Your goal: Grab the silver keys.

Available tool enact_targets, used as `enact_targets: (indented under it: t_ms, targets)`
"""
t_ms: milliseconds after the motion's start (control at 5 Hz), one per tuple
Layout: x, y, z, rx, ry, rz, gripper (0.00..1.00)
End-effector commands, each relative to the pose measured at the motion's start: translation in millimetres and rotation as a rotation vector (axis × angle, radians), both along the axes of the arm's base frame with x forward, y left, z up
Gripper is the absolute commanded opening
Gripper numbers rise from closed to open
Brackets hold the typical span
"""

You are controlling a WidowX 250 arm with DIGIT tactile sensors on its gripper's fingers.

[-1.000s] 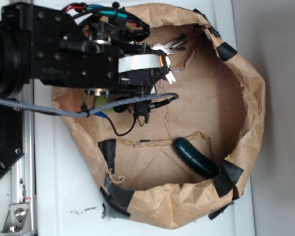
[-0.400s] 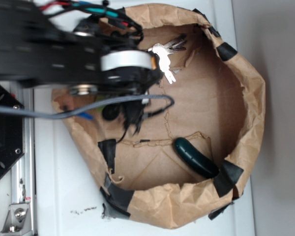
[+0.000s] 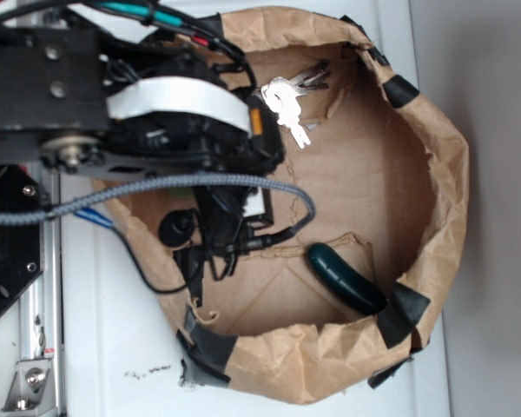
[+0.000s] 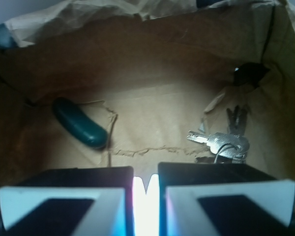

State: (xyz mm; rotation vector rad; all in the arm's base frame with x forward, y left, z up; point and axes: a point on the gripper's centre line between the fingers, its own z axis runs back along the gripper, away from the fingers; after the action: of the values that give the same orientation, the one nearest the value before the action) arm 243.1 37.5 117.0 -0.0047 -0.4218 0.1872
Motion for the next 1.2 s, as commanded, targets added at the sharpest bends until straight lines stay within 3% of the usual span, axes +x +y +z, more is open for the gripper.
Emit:
enact_targets:
  t_ms: [0, 400, 600, 800, 1000]
  targets:
    - [8, 13, -8, 0.073, 0.014, 0.008, 1.0]
    - [3, 31, -37, 0.181, 0.053, 0.06, 1.0]
    - [-2, 46, -32, 0.206, 0.077, 0.107, 1.0]
    - [-6, 56, -23, 0.191, 0.094, 0.136, 1.0]
    - [-9, 53, -23, 0.209, 0.095, 0.131, 1.0]
